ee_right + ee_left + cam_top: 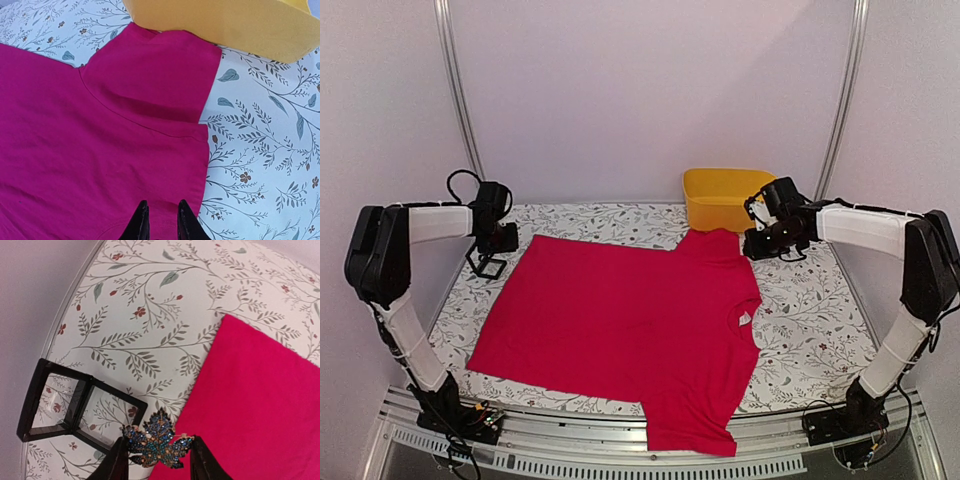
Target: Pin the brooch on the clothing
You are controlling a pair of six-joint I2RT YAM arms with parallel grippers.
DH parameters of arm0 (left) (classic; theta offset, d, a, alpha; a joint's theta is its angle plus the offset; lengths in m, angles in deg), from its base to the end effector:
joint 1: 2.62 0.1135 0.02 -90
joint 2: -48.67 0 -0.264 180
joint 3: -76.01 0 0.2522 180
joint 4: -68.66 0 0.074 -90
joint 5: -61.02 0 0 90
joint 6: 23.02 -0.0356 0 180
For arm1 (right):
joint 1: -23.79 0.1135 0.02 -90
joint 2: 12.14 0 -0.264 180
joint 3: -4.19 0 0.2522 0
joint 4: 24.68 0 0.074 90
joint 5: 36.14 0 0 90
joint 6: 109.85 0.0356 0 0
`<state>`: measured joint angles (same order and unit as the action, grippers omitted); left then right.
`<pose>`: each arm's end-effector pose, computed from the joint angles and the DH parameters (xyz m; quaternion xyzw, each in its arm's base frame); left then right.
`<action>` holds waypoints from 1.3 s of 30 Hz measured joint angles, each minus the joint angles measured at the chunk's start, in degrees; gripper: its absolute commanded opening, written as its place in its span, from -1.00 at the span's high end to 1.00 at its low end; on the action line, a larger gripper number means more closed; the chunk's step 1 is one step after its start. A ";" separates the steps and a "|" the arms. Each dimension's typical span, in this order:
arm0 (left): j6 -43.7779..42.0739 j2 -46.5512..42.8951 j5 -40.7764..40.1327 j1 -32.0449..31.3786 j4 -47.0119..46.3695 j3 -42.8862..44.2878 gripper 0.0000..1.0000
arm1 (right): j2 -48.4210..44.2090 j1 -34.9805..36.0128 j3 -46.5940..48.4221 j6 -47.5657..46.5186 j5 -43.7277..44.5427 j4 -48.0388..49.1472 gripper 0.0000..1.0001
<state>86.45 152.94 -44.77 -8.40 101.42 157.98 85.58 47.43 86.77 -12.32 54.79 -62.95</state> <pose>0.3795 -0.0287 0.1849 -0.1536 0.9332 0.0629 0.3188 0.3339 0.1455 0.2212 -0.1305 0.9404 0.0769 0.3044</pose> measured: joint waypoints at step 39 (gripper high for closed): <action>-41.40 -19.91 3.89 -52.87 -18.29 -3.37 0.39 | -7.21 16.52 9.03 15.52 -40.92 11.28 0.41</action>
<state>45.05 133.03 -40.88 -61.27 83.13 154.61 78.36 63.95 95.79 3.20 13.88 -51.67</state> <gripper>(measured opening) 0.358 0.310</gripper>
